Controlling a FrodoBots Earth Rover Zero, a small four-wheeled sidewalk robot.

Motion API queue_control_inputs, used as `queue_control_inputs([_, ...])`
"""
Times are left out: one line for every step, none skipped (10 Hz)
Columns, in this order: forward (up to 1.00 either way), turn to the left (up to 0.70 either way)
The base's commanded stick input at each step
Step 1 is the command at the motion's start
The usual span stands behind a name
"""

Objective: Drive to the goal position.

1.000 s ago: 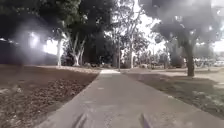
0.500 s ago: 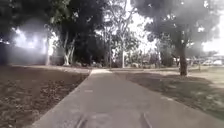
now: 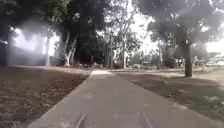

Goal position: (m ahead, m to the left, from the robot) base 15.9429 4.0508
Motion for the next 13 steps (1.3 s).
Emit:
queue_control_inputs([0.7,0.0])
queue_control_inputs([0.7,0.0])
queue_control_inputs([0.7,0.0])
queue_control_inputs([0.7,0.0])
queue_control_inputs([0.7,0.0])
queue_control_inputs([0.7,0.2])
queue_control_inputs([0.7,0.06])
queue_control_inputs([0.7,0.0])
queue_control_inputs([0.7,0.0])
queue_control_inputs([0.7,0.31])
queue_control_inputs([0.7,0.17])
queue_control_inputs([0.7,0.03])
queue_control_inputs([0.7,0.0])
